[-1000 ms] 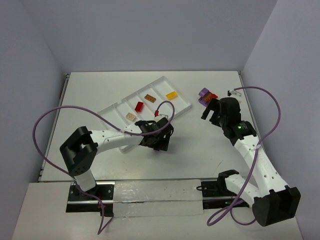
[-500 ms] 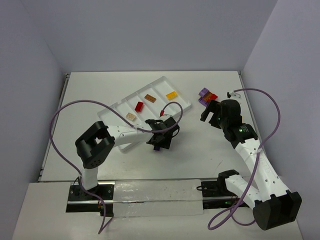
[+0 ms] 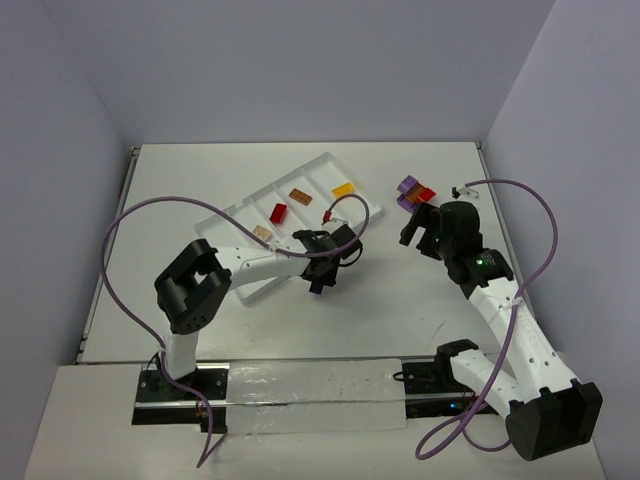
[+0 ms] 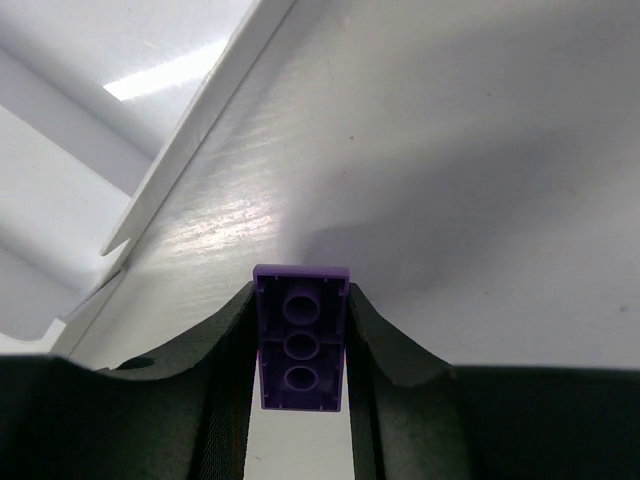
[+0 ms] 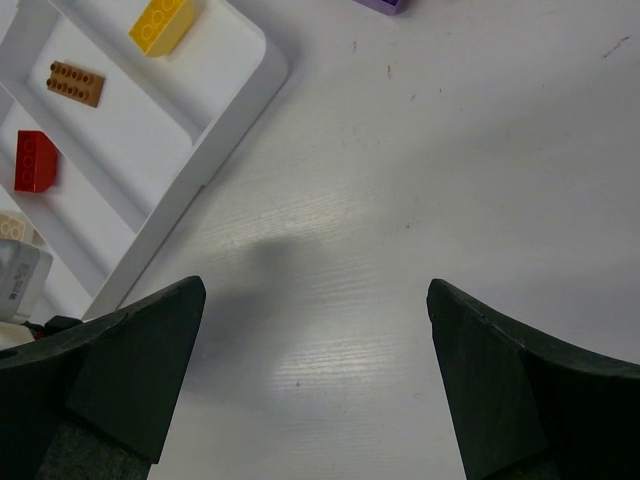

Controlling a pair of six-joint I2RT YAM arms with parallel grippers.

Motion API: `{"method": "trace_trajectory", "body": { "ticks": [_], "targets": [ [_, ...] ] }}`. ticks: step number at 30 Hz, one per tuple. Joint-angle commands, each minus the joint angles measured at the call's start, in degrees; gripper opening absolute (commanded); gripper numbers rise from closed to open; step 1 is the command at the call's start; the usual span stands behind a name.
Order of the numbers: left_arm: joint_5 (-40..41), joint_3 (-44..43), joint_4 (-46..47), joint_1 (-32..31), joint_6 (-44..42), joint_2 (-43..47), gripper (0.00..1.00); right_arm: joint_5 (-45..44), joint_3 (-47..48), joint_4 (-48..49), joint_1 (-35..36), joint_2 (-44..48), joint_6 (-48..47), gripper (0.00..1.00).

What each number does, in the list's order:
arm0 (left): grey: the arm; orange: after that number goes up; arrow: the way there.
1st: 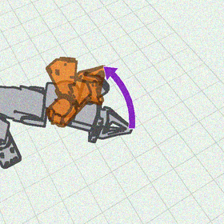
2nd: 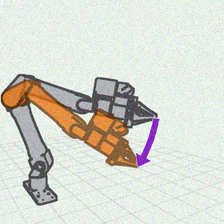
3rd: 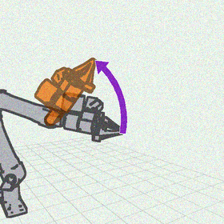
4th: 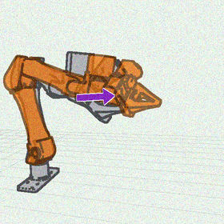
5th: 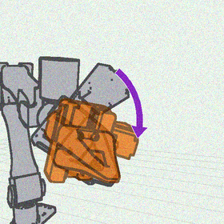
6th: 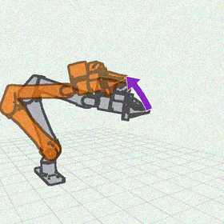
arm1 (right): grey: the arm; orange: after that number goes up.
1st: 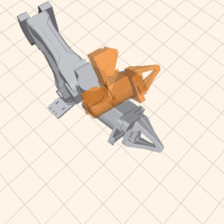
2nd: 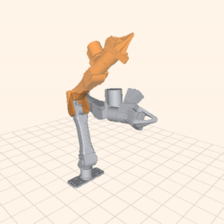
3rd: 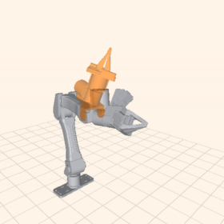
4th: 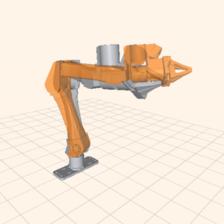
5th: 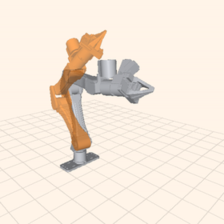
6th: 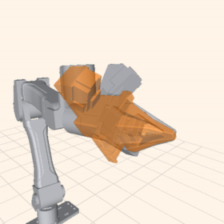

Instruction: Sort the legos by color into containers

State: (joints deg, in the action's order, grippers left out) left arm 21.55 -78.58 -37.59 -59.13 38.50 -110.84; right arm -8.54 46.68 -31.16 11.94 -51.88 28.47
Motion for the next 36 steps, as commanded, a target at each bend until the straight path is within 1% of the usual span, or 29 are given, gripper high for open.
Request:
{"method": "trace_trajectory", "body": {
  "ticks": [1, 2, 5, 9, 10, 11, 13, 14, 16, 19, 25, 26, 27, 29, 30, 32, 34, 36],
  "targets": [
    [1.82, -4.74, -3.03, 1.05, -0.89, 6.64, 0.0, -0.52, 0.96, 1.54, -0.26, 0.73, -0.17, 0.99],
    [1.65, -4.74, -3.28, 1.66, -1.05, 8.1, 0.0, -0.52, 0.96, 1.54, -0.25, 0.9, -0.26, 0.99],
    [0.45, -3.28, -4.23, 8.42, -0.98, 15.56, 0.0, -0.44, 0.96, 1.65, -0.2, 1.39, -0.2, 0.99],
    [1.13, 0.87, -3.55, 19.28, -0.64, 22.84, 0.0, 0.47, 0.41, 2.19, -0.25, 1.69, 0.09, 0.99],
    [1.52, 1.21, -3.63, 20.33, -0.19, 23.17, 0.0, 0.6, 0.28, 2.35, -0.26, 1.69, 0.11, 0.99],
    [1.75, 2.57, -3.97, 24.59, 0.9, 24.48, 0.0, 0.89, -0.01, 2.47, -0.26, 1.69, 0.17, 0.99],
    [1.25, 4.31, -3.89, 29.52, 1.97, 25.48, 0.0, 1.16, -0.28, 2.69, -0.26, 1.75, 0.25, 0.99],
    [0.63, 5.93, -3.01, 32.97, 2.65, 25.71, 0.0, 1.36, -0.48, 2.77, -0.26, 1.78, 0.27, 0.99],
    [-0.29, 8.36, -1.52, 37.2, 3.7, 25.34, 0.0, 2.01, -1.06, 3.18, -0.26, 1.84, 0.45, 0.99],
    [-0.66, 9.78, 0.56, 39.17, 4.38, 23.2, 0.0, 2.44, -1.92, 3.33, -0.19, 2.03, 0.73, 0.99],
    [-2.13, 11.98, 2.8, 39.35, 5.19, 18.91, 0.01, 1.41, -2.73, 2.24, -0.25, 3.28, 0.62, 0.99],
    [-2.13, 12.78, 3.66, 39.41, 5.36, 19.08, 0.03, 1.18, -2.85, 2.07, -0.2, 3.51, 0.56, 0.99],
    [-2.13, 13.58, 4.18, 39.48, 5.53, 19.17, 0.09, 1.02, -2.99, 1.98, -0.21, 3.71, 0.49, 0.99],
    [-1.85, 14.06, 4.04, 39.57, 5.66, 19.05, 0.19, 0.98, -3.16, 1.85, -0.17, 3.89, 0.49, 0.99],
    [-1.47, 14.15, 3.7, 39.61, 5.71, 18.91, 0.3, 0.92, -3.31, 1.8, -0.19, 3.86, 0.53, 0.99],
    [-1.26, 14.4, 3.49, 39.61, 5.63, 19.07, 0.61, 0.88, -3.52, 1.97, -0.26, 3.72, 0.62, 0.99],
    [-1.59, 14.68, 3.57, 39.61, 5.2, 19.58, 0.77, 1.82, -3.69, 2.57, -0.26, 3.37, 0.29, 0.99],
    [-2.69, 15.45, 4.33, 39.53, 4.43, 20.6, 0.8, 3.13, -3.61, 2.85, -0.26, 2.52, -0.59, 0.99]
  ]
}}
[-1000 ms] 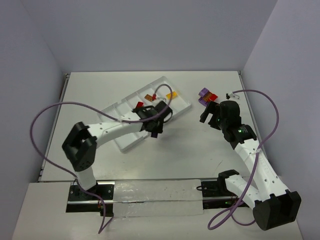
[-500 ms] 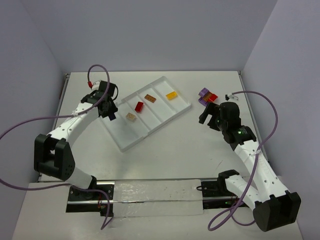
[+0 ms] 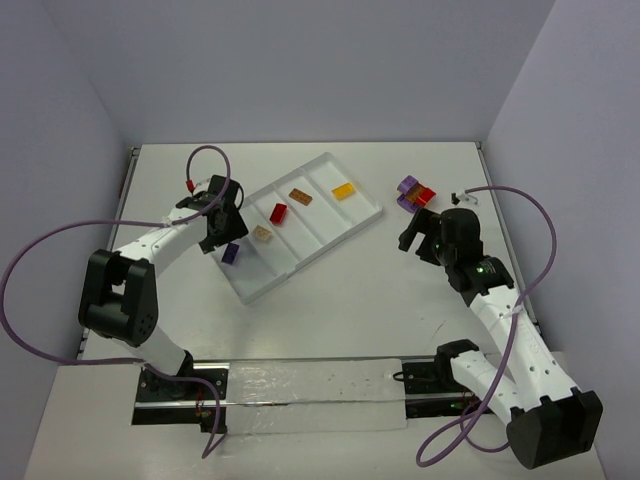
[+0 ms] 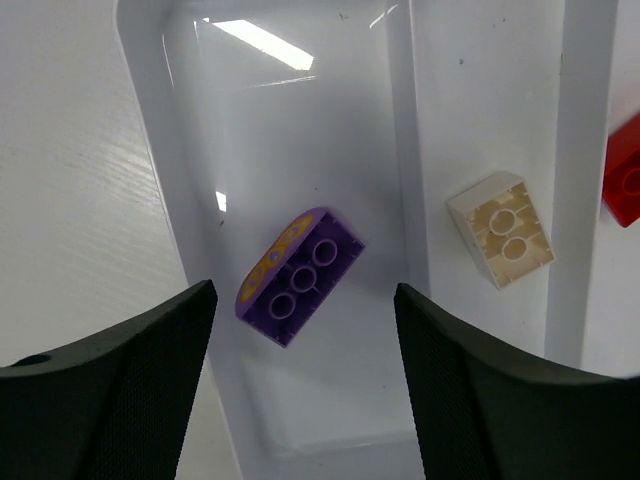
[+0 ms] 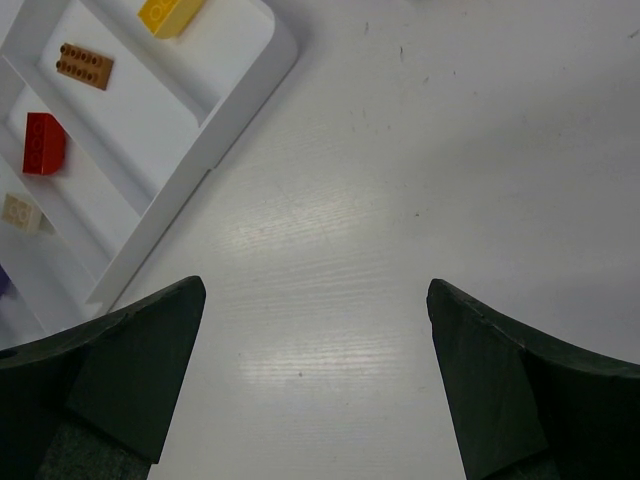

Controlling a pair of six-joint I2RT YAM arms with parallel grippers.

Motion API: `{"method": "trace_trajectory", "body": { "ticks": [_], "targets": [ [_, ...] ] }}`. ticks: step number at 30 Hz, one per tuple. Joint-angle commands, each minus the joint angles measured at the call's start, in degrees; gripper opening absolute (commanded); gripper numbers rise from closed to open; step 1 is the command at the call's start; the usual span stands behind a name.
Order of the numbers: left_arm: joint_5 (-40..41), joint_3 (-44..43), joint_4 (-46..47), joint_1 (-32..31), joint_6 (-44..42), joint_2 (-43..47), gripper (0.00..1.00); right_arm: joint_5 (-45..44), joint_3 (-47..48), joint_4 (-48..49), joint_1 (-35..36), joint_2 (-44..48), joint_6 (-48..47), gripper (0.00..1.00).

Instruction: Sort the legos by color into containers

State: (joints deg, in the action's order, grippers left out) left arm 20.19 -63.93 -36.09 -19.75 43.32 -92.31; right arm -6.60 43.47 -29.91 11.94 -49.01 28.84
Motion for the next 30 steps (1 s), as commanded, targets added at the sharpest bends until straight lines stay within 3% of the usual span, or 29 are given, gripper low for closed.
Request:
{"method": "trace_trajectory", "body": {
  "ticks": [1, 6, 12, 23, 30],
  "targets": [
    [-2.71, 1.19, 3.76, 0.15, -0.8, 2.58, 0.85, 1.39, -0.4, 1.83, -0.18, -1.2, -0.98, 0.99],
    [-3.81, 1.15, 3.33, -0.89, -2.06, 6.75, 0.86, 0.81, 1.83, 4.63, -0.35, -5.55, -3.52, 1.0],
    [-4.98, -1.42, 2.35, -5.86, -3.5, 12.23, 0.85, -10.25, 12.32, 5.3, -0.96, -16.8, -2.92, 1.0],
    [-3.57, -1.1, -1.43, -12.08, -1.97, 18.34, 0.86, -11.43, 27.9, 3.53, -3.78, -35.09, -0.92, 1.0],
    [-3.44, 0.0, -2.95, -12.33, -2.87, 23.36, 0.86, -9.55, 30.48, 4.27, -9.54, -40.51, 1.74, 0.96]
  ]
}}
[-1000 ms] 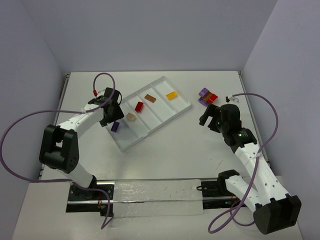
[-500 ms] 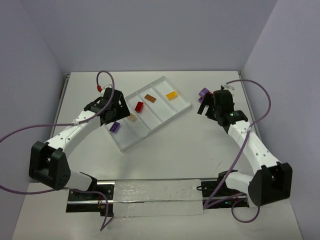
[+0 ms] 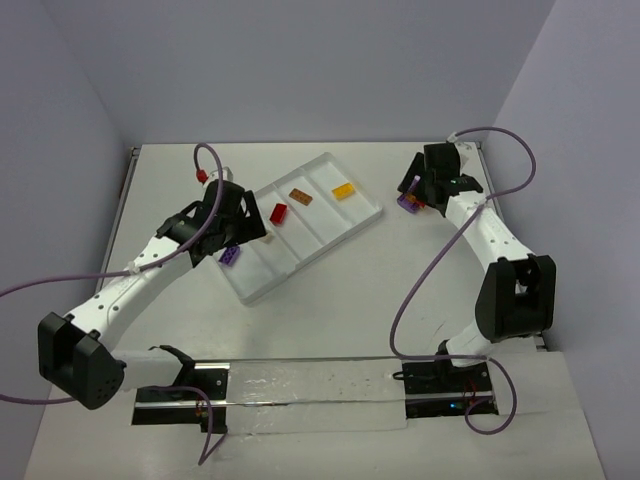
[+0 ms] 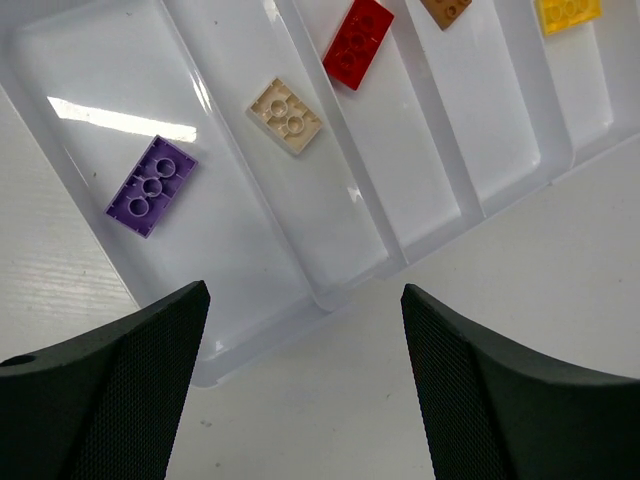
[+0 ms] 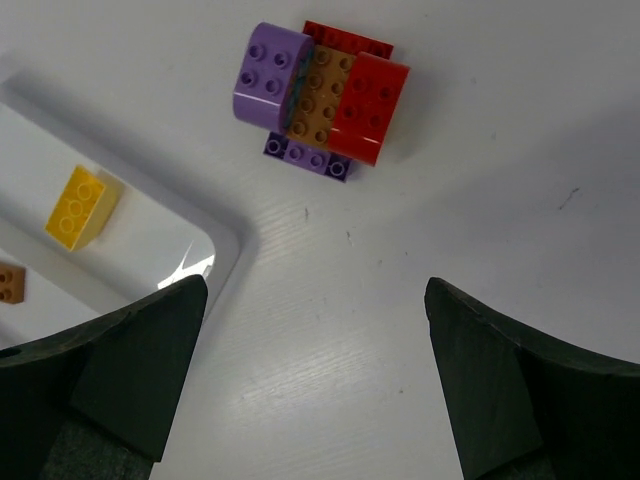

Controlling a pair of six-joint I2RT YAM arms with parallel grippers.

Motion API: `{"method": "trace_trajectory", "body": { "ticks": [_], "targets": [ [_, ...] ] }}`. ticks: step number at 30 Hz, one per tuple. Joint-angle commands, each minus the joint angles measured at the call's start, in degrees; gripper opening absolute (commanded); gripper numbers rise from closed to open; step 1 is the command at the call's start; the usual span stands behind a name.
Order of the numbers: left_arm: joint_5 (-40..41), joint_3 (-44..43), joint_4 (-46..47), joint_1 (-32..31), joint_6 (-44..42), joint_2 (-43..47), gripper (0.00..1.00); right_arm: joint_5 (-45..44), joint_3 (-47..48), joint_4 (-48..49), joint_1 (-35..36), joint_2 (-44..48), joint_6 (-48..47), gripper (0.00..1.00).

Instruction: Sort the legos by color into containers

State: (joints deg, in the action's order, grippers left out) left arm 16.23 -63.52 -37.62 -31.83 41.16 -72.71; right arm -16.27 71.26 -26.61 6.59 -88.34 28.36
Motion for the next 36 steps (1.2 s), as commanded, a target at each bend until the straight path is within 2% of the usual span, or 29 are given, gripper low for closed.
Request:
{"method": "trace_trajectory", "body": {
  "ticks": [1, 6, 7, 14, 19, 25, 36],
  "targets": [
    [0.41, -0.53, -1.85, -0.25, -1.03, 3.94, 0.86, 0.98, 2.8, 1.1, -5.16, -1.73, 2.59, 0.96],
    [-2.32, 1.58, 0.11, -0.25, -2.05, 6.09, 0.85, 1.44, 2.41, 2.53, -8.0, -1.99, 4.27, 0.91],
    [-3.02, 1.95, 0.45, -0.25, -2.05, 6.18, 0.85, 1.62, 2.6, 2.61, -8.92, -2.52, 4.51, 0.87],
    [-4.41, 2.94, 1.03, -0.18, -2.65, 5.69, 0.85, 3.81, 5.84, 2.18, -10.72, -7.8, 4.66, 0.8],
    [-4.69, 2.35, 0.79, -0.27, -2.87, 4.98, 0.85, 4.81, 9.88, 1.13, -10.8, -12.64, 4.6, 0.8],
    [-3.69, 2.73, 0.53, -0.33, -2.61, 5.51, 0.85, 4.81, 13.55, 0.07, -10.81, -17.31, 4.36, 0.88],
    [-3.4, 2.35, 0.53, -0.33, -2.75, 4.51, 0.86, 6.43, 18.13, -0.72, -10.72, -23.21, 4.5, 0.88]
  ]
}}
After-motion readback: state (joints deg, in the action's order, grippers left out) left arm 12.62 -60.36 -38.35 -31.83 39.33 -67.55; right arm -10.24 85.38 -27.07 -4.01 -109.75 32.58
